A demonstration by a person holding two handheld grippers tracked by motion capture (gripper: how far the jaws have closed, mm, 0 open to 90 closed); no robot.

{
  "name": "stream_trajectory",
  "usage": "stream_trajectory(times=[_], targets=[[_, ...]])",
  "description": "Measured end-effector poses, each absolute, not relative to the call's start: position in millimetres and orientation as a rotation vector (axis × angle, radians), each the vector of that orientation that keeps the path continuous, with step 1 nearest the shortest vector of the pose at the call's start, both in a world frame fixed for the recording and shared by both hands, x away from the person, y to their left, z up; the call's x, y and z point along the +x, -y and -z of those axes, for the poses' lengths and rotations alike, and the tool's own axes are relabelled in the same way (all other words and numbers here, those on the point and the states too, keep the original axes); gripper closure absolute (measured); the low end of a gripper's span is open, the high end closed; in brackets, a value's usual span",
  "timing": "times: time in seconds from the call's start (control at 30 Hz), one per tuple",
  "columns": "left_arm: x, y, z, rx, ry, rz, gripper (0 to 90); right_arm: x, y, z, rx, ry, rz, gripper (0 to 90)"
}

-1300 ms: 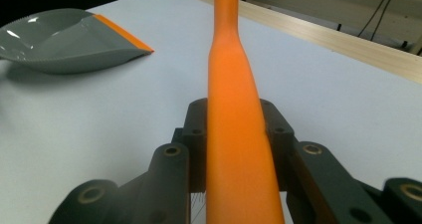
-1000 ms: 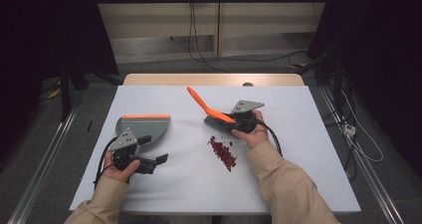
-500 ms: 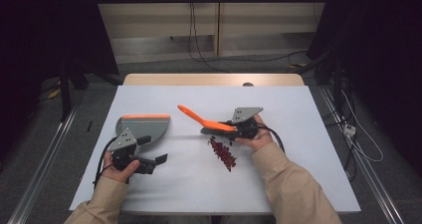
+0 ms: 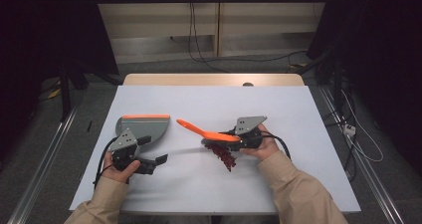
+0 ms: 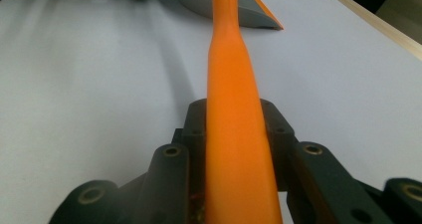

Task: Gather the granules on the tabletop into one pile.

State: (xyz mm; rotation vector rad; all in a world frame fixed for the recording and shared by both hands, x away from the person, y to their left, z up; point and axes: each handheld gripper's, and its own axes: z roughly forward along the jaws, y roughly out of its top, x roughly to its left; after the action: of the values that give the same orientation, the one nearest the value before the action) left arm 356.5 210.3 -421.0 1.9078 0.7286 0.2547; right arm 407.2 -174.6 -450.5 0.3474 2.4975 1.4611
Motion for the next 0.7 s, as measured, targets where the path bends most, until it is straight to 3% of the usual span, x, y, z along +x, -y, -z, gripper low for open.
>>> stream_trajectory(times=[0.33,0.7], targets=[[356.6,-208.7,421.8,1.914,-0.727,-0.253,4.7,396.8,173.3,450.8,0.360,-2.475,-1.492,71.4],[356.8,-208.7,422.0,1.913,-0.726,-0.251,4.7,408.7,174.6,448.4,0.445,-2.414,-1.511,71.3]])
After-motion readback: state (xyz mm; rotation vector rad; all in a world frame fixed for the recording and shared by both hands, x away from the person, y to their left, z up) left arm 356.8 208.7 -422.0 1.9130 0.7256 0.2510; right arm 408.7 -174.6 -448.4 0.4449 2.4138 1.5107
